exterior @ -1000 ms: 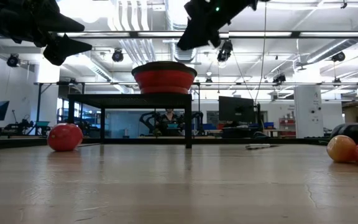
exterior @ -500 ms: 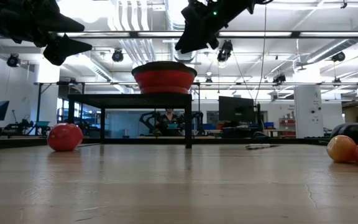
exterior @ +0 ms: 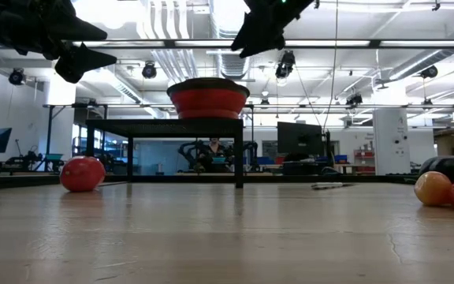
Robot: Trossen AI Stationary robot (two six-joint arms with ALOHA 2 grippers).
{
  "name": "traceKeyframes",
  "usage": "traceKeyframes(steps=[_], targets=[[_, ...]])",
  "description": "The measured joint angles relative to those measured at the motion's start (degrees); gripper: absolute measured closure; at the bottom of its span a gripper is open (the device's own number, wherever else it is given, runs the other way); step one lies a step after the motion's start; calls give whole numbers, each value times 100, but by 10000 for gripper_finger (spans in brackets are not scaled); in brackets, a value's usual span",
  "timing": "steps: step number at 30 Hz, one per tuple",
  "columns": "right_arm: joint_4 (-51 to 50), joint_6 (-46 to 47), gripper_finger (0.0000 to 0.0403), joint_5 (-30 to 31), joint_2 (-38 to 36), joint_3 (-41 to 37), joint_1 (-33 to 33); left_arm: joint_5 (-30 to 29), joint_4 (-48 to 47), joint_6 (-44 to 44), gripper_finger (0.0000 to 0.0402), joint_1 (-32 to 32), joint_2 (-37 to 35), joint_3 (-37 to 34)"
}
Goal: Pick & Place Fruit
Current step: Put the orange pear into the red gray strainer bowl on the shelf
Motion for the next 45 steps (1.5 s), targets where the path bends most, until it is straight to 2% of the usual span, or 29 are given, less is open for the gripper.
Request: traceKeyframes(steps=[4, 11, 20, 29, 36, 42, 45], targets=[[-744, 62, 135, 1, -107, 263, 145, 0, 1, 1, 90, 1, 0, -2], [-2117, 254, 169, -6, -226, 479, 561, 0, 0, 1, 90, 1, -2, -2], [-3620, 989, 191, -7, -251, 463, 1464, 0, 1, 0, 90, 1, -1, -2], [-3741, 1868, 204, -9, -249, 274, 2700, 0, 0, 0, 90, 2, 0, -2], [-3488, 2933, 207, 121, -147, -67, 3504, 0, 0, 2, 90, 0, 0, -1], [-3357, 3530, 195, 257, -100, -559, 3882, 0, 2, 2, 90, 1, 0, -1], [-3214, 4196, 191, 301, -102, -821, 3925, 0, 1, 0, 90, 0, 0, -2]])
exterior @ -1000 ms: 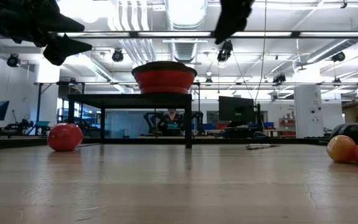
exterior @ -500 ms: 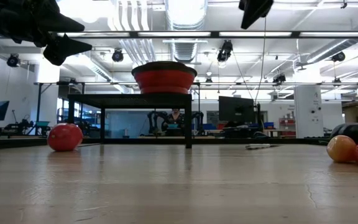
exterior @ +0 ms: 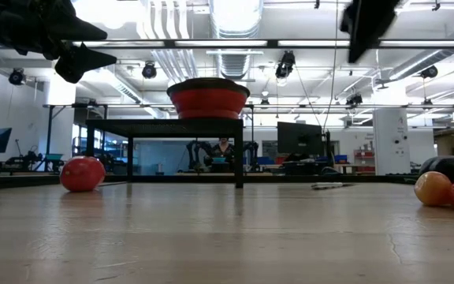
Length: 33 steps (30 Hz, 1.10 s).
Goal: Pick & Place Fruit
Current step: Put the orange pear into the red gray strainer bowl on the shelf
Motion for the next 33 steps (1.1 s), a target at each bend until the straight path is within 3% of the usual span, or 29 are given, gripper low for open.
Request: traceKeyframes(steps=[4, 13, 24, 33], targets=[[62, 1044, 192, 5, 0, -322, -7, 0, 1, 0, 90, 0, 0, 2], [78, 1725, 186, -172, 4, -1054, -5, -1, 1, 2, 90, 1, 0, 1], [958, 1937, 145, -366, 2, -1756, 13, 0, 1, 2, 90, 0, 0, 0], [1559, 2330, 158, -482, 2, -2352, 144, -2, 1, 0, 90, 0, 0, 0]])
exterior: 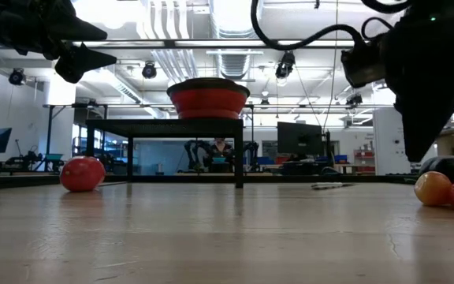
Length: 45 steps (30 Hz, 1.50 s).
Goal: Pick & Place Fruit
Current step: Put the orange pear into the red gray strainer bowl on the shelf
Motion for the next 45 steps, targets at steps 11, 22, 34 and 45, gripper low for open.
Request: traceKeyframes(steps=[11, 22, 34, 45], targets=[[529, 62, 170, -46, 0, -301, 132, 1, -1, 2, 90, 1, 0, 0], [823, 129, 157, -24, 0, -702, 140, 2, -1, 2, 90, 2, 0, 0], [1142, 86, 201, -4, 0, -957, 140, 2, -1, 1, 90, 1, 0, 2], [1249, -21, 230, 20, 0, -980, 138, 2, 0, 1, 90, 0, 0, 0]])
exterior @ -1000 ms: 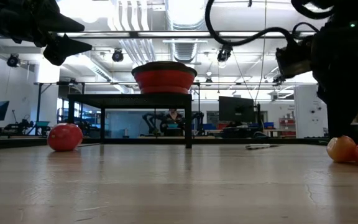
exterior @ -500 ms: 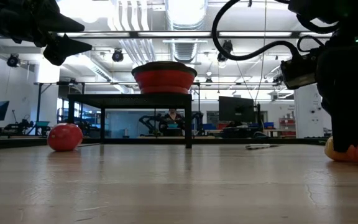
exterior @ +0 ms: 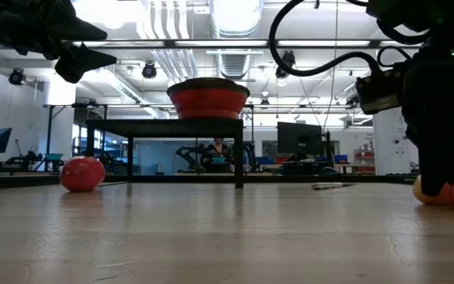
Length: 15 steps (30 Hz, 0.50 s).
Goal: Pick & Place Fruit
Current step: Put the orange pear into the red gray strainer bowl on the shelf
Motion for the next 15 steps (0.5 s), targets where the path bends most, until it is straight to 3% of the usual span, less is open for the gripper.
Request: traceKeyframes(steps=[15], targets=[[96, 42, 251, 4, 0, -46, -9, -1, 0, 0, 90, 0, 0, 0]])
